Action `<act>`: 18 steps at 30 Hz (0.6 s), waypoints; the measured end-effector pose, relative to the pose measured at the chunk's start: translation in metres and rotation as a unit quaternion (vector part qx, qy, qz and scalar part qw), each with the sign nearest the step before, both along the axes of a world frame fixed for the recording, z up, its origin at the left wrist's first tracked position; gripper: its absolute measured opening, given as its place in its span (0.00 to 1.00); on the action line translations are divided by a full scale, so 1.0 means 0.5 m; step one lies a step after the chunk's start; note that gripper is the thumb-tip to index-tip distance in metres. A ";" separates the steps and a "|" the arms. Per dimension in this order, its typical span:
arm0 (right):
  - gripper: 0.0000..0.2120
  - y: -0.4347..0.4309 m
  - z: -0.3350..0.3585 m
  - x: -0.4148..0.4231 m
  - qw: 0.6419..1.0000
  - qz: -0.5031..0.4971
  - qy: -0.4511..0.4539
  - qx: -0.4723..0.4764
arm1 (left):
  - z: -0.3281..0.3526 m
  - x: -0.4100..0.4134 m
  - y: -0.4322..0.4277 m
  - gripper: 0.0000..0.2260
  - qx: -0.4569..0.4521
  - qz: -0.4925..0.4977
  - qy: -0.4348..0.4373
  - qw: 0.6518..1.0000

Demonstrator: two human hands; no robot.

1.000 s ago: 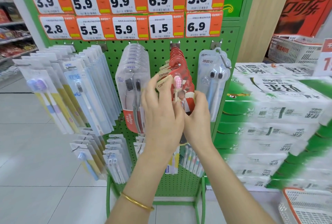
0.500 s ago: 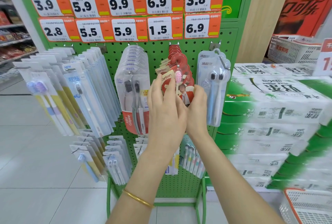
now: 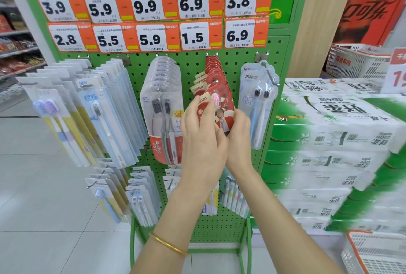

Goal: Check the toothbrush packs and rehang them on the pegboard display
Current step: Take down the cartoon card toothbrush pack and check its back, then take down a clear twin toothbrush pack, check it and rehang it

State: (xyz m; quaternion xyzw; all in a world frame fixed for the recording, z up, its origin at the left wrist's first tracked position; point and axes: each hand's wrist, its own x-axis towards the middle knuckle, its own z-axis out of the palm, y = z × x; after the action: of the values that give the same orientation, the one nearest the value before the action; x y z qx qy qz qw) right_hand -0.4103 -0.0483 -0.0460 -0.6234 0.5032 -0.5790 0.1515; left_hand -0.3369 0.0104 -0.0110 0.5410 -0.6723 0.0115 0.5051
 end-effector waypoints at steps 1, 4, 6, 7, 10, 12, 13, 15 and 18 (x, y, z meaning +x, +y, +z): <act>0.31 0.001 0.001 0.000 1.000 -0.003 0.004 0.002 | 0.000 -0.001 0.000 0.24 -0.001 0.001 0.001 1.000; 0.35 0.005 0.004 0.001 1.000 -0.011 0.009 0.007 | 0.000 -0.003 0.002 0.23 0.000 -0.001 0.004 1.000; 0.35 0.009 0.005 0.000 1.000 -0.017 0.015 0.005 | 0.001 -0.004 0.004 0.23 0.002 -0.003 0.002 1.000; 0.36 0.010 0.004 0.000 1.000 -0.021 0.022 0.003 | 0.001 -0.005 0.005 0.23 0.002 -0.002 0.001 1.000; 0.36 0.014 0.005 -0.005 0.999 -0.029 0.038 0.007 | 0.002 -0.008 0.008 0.24 0.005 -0.003 0.001 1.000; 0.34 0.015 0.004 -0.010 0.998 -0.036 0.047 0.018 | 0.002 -0.012 0.011 0.24 0.005 -0.004 0.003 1.000; 0.34 0.017 0.004 -0.013 0.998 -0.038 0.050 0.022 | 0.002 -0.013 0.012 0.23 0.005 -0.004 0.003 1.000; 0.34 0.021 0.004 -0.018 0.997 -0.040 0.052 0.031 | 0.002 -0.018 0.014 0.23 0.003 -0.001 0.000 1.000; 0.31 0.031 0.005 -0.028 0.997 -0.041 0.056 0.033 | 0.001 -0.025 0.019 0.23 -0.006 -0.003 -0.006 1.000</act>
State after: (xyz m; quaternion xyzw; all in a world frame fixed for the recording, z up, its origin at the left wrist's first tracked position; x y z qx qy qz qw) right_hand -0.4244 -0.0327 -0.0434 -0.6281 0.5549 -0.5322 0.1198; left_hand -0.3494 0.0199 -0.0107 0.5358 -0.6770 0.0174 0.5042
